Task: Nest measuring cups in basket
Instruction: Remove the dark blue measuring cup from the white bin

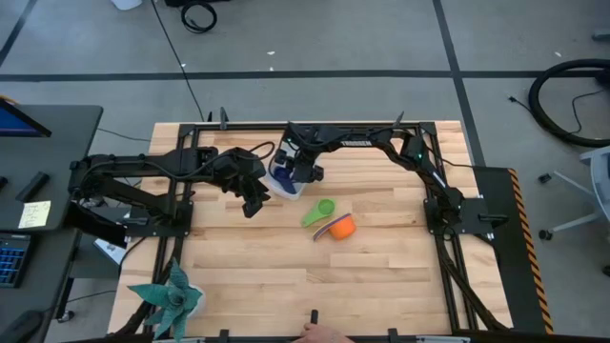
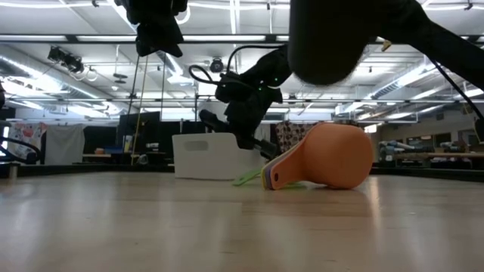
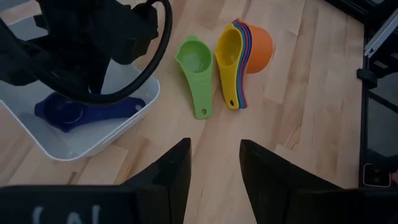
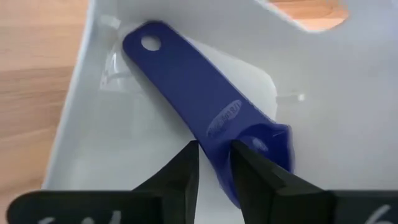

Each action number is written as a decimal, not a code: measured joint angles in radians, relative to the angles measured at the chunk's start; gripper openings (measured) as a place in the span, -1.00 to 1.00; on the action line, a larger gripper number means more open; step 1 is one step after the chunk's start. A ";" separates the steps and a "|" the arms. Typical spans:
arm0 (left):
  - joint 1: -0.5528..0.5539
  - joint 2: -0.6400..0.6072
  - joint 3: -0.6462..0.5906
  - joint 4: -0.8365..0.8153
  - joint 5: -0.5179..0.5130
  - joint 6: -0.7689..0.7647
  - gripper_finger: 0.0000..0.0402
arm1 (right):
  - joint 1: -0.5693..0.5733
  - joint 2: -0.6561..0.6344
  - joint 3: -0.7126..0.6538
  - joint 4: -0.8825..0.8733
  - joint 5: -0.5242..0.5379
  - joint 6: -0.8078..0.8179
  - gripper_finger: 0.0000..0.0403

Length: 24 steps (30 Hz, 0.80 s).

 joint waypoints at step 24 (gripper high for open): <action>0.000 0.000 0.000 0.000 0.001 0.000 -0.30 | 0.010 0.000 -0.033 0.180 0.068 0.241 -0.92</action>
